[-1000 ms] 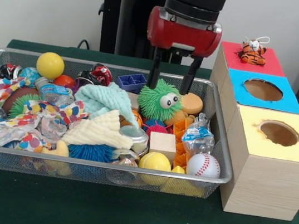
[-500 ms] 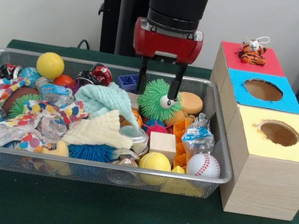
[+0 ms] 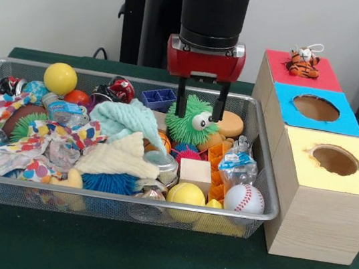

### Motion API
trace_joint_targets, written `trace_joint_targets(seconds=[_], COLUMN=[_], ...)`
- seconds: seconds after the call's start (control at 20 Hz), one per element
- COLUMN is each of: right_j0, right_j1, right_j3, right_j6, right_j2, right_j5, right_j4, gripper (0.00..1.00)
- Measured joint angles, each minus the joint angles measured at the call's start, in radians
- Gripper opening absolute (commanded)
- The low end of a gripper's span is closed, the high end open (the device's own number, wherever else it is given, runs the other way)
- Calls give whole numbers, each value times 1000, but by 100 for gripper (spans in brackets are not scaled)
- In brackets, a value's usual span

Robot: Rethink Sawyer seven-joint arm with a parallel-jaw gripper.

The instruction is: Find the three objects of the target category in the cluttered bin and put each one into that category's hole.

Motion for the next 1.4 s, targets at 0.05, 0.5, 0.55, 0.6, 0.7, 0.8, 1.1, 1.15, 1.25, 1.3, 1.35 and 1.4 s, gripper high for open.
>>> trace_joint_targets(seconds=[0.05,0.5,0.55,0.6,0.7,0.8,1.1,1.15,1.25,1.3,1.35,1.4], right_j0=[-5,-9,-10,-10,-11,-12,-12,-12,-12,-12,-12,-12], right_j1=[3,-9,-12,-15,-22,-24,-24,-24,-24,-24,-23,-23], right_j3=[6,4,0,-3,-22,-47,-140,-148,-166,-180,-189,-206], right_j6=[0,0,0,0,0,0,0,0,0,0,0,0], right_j2=[8,16,17,17,17,17,17,17,17,18,18,18], right_j5=[0,12,17,21,38,53,103,106,113,118,121,124], right_j4=[2,-17,-19,-21,-28,-39,-65,-67,-73,-78,-82,-88], gripper=[100,100,100,100,100,100,100,100,100,100,100,100])
